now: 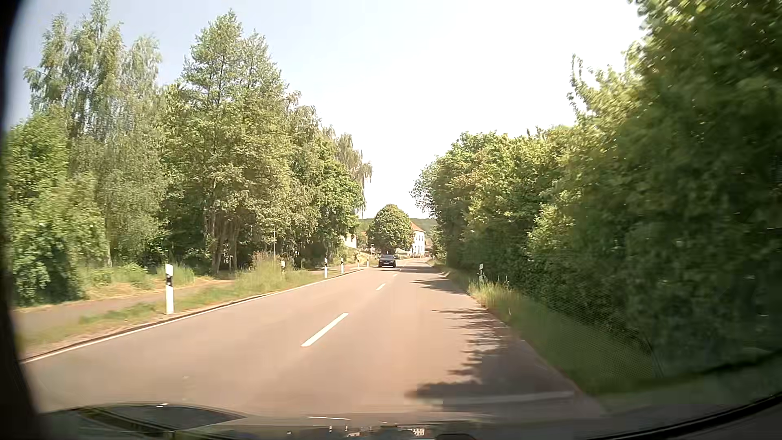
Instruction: Follow the waypoints while adhering to traffic rules and regulations
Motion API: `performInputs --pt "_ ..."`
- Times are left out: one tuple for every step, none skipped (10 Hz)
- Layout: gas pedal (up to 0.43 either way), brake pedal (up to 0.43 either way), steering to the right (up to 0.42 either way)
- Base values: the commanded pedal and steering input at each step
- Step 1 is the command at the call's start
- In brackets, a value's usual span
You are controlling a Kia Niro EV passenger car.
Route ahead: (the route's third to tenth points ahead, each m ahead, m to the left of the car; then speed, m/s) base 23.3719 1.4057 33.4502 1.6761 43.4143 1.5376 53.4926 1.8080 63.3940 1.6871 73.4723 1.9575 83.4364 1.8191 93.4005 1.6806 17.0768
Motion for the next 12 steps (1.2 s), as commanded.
performInputs --pt "0.220 0.000 0.000" --pt "0.220 0.000 0.000" --pt "0.220 0.000 0.000" --pt "0.209 0.000 0.000" --pt "0.209 0.000 0.000" --pt "0.209 0.000 0.000" --pt "0.209 0.000 0.000" --pt "0.209 0.000 0.000" --pt "0.220 0.000 0.000" --pt "0.220 0.000 0.000" --pt "0.220 0.000 0.000" --pt "0.220 0.000 0.000"
